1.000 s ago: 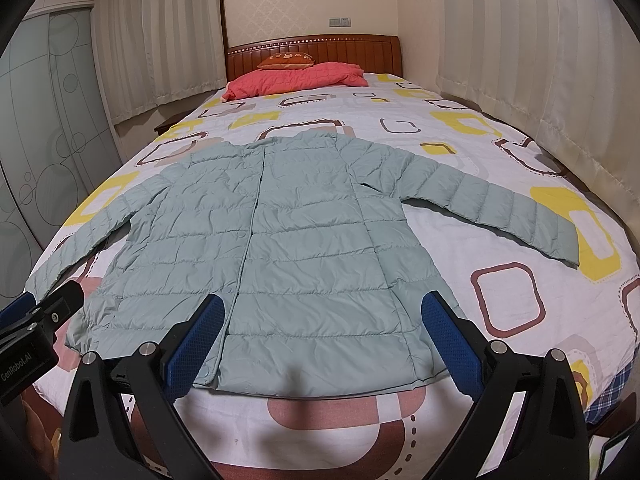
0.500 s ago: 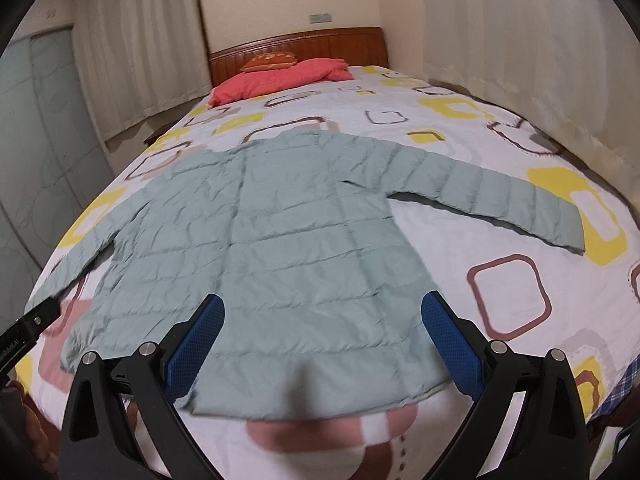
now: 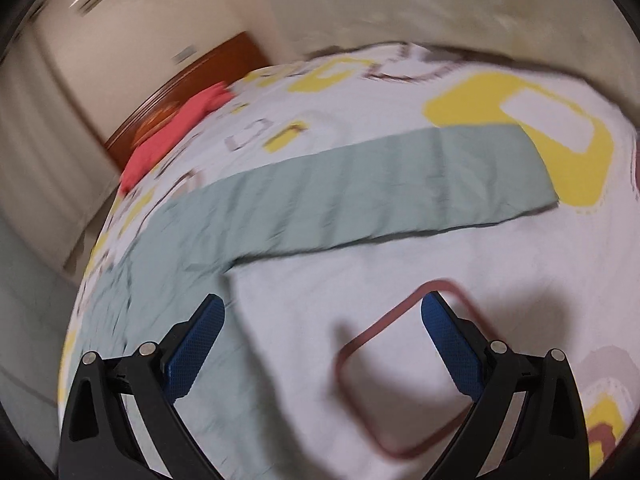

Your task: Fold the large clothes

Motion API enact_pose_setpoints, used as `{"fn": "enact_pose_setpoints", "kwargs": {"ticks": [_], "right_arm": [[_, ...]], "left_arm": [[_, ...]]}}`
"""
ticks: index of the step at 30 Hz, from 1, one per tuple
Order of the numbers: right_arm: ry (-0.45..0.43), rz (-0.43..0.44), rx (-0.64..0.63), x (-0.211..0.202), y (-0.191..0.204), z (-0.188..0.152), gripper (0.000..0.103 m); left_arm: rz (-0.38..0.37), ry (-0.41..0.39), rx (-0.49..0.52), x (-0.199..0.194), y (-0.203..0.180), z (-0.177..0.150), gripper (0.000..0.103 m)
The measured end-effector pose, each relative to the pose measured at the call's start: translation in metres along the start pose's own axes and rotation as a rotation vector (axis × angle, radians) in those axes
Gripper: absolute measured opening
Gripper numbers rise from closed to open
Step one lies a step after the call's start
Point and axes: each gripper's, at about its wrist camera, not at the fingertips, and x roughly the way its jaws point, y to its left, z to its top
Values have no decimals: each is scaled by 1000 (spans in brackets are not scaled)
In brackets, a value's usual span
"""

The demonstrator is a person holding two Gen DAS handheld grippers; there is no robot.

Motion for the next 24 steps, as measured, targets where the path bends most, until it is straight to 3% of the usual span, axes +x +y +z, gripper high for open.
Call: {"fn": "enact_pose_setpoints", "kwargs": {"ticks": [3, 5, 6, 14, 19, 24], "right_arm": [[9, 20, 116, 13, -31, 11, 94], [24, 31, 190, 21, -49, 14, 64], [31, 33, 213, 23, -55, 15, 62], [-20, 152, 444, 35, -106, 17, 63], [-132, 196, 502, 35, -117, 26, 70], [-232, 219, 564, 34, -132, 30, 70]], "left_arm": [[9, 38, -35, 15, 5, 3, 101], [14, 73, -61, 23, 8, 4, 101], [24, 69, -60, 25, 7, 4, 101], [60, 65, -45, 36, 11, 6, 101], [67, 63, -39, 38, 9, 6, 101], [66, 60, -39, 39, 10, 5, 101]]}}
